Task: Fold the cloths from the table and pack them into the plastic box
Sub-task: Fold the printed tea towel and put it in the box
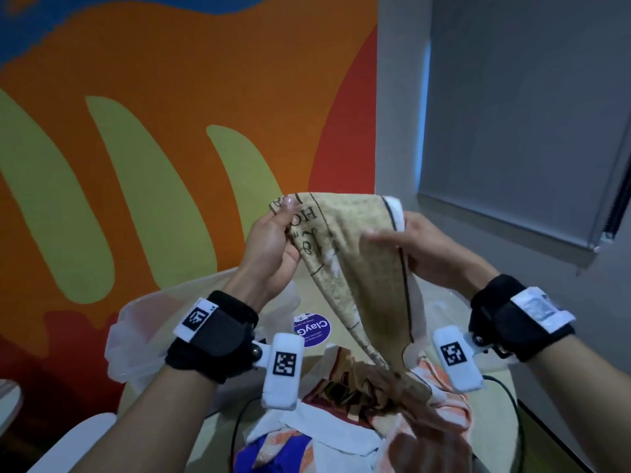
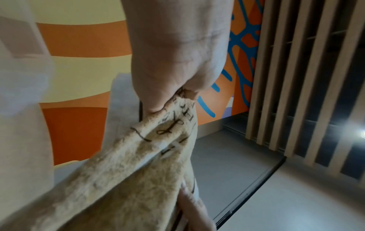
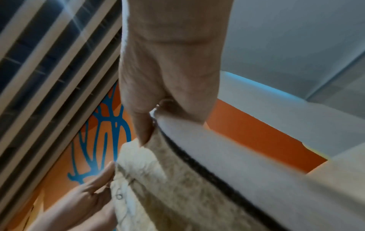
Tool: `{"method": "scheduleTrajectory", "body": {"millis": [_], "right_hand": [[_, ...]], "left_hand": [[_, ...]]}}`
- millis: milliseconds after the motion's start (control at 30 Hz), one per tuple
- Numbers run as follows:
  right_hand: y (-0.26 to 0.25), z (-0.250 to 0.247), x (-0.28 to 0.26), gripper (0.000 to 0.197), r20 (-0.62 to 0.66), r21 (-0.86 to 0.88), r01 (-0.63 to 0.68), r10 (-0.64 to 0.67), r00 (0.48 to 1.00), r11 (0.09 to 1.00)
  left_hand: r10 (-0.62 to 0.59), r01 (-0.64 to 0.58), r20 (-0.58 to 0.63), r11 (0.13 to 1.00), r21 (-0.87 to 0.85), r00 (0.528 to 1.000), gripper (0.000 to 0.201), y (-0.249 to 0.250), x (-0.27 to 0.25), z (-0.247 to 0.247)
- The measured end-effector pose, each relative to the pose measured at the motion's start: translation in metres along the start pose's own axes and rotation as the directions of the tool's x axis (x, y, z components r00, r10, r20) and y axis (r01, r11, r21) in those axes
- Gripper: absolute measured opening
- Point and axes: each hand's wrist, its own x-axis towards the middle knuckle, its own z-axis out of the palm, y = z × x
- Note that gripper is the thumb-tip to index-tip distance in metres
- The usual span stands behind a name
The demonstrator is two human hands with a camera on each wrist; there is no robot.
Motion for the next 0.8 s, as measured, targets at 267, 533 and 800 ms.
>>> {"method": "scheduleTrajectory", "body": {"millis": [267, 533, 800], "right_hand": [[-0.008, -0.008, 0.003, 0.020, -0.267, 0.138, 0.047, -0.008, 0.964, 0.989], [-0.015, -0.025, -0.022, 0.030, -0.071, 0.264, 0.038, -0.020, 0.997, 0.964], [0.018, -0.014, -0.024, 0.026, -0.104, 0.288, -0.082, 0.116, 0.988, 0.954]], "left_hand": [[-0.293, 0.084, 0.366, 0.867, 0.491, 0.883, 0.033, -0.040, -0.032, 0.000], [-0.146, 0.131, 0.277, 0.989, 0.073, 0.950, 0.029, -0.009, -0.025, 0.013], [-0.259, 0.252, 0.183, 0.966, 0.059, 0.948, 0.036, -0.023, -0.035, 0.004]]}}
